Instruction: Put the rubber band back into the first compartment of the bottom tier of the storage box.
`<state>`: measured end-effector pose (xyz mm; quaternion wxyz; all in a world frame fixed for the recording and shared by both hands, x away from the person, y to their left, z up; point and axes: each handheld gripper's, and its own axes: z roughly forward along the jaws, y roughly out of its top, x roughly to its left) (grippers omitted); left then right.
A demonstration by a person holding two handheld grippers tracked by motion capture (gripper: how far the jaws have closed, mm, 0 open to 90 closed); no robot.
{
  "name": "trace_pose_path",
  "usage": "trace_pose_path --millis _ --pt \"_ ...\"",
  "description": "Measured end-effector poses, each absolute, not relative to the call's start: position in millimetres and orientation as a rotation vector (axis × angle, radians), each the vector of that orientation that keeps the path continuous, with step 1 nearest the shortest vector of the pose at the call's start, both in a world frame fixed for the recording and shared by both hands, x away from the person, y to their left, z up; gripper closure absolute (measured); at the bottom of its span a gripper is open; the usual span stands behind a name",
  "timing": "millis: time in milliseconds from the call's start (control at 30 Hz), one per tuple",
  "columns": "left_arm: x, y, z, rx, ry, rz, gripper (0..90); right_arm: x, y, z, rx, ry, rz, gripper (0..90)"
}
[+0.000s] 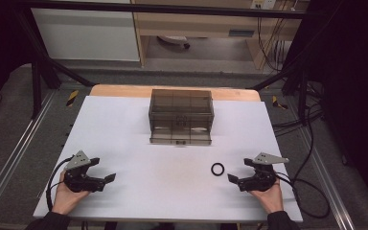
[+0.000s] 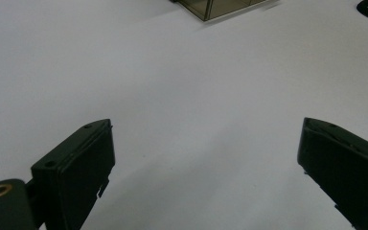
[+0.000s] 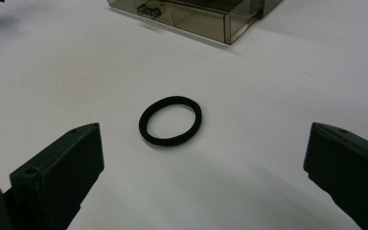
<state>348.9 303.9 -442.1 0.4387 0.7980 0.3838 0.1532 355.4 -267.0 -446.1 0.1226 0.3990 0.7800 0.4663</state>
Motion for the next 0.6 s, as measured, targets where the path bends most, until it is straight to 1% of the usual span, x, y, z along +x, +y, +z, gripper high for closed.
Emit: trace_pose_path --millis 600 --pt "348.6 303.3 -442.6 1.988 0.956 0.386 5.3 365.8 -249.4 -443.0 1.164 2.302 1.315 1.2"
